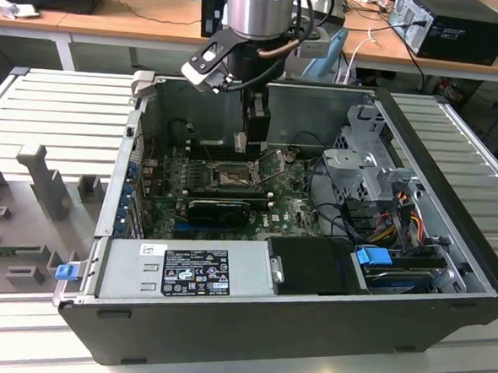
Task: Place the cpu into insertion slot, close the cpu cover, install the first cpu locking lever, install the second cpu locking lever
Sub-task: 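Place the cpu into insertion slot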
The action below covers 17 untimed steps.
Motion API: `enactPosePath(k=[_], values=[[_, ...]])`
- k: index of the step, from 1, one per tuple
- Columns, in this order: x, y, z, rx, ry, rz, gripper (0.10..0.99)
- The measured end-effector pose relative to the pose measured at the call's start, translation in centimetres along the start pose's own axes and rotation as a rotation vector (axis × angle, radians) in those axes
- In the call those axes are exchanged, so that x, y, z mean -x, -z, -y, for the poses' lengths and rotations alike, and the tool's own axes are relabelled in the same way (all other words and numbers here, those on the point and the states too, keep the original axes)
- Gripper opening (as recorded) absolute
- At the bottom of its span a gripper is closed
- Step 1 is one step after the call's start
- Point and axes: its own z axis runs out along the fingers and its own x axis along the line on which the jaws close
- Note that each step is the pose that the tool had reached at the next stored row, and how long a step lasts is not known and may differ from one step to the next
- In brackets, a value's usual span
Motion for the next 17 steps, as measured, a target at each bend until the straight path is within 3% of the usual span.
enactPosePath(k=[4, 10, 12, 17], values=[[0.0, -0.76, 0.09, 0.001, 0.004, -0.0003, 0.529], [-0.18, -2.14, 0.84, 0.002, 0.005, -0.0004, 0.529], [-0.51, -2.91, 1.16, 0.002, 0.006, -0.0006, 0.529], [-0.65, -4.09, 1.28, 0.002, 0.006, -0.0005, 0.529]])
